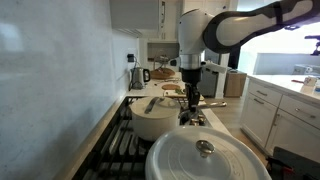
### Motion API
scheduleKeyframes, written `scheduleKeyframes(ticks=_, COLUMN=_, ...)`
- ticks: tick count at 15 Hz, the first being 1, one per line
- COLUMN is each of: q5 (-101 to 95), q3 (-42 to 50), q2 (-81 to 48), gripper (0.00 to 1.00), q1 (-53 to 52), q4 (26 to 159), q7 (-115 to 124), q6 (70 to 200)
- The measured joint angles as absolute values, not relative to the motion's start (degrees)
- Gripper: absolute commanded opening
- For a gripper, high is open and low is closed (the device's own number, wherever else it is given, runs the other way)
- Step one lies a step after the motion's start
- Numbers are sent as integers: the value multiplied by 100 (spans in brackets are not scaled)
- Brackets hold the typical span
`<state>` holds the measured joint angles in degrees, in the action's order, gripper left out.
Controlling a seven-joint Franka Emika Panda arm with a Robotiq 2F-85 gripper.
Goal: Slide the cream white pot to the right side of the stove
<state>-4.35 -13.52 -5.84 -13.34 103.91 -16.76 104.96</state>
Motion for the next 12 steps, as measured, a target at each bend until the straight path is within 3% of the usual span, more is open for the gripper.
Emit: scheduleKeyframes(ticks=12, q5=-451, q3=-1177, q2=-1312, gripper=7, q1=-968, q4=9327, q7=-3596, q6=9729)
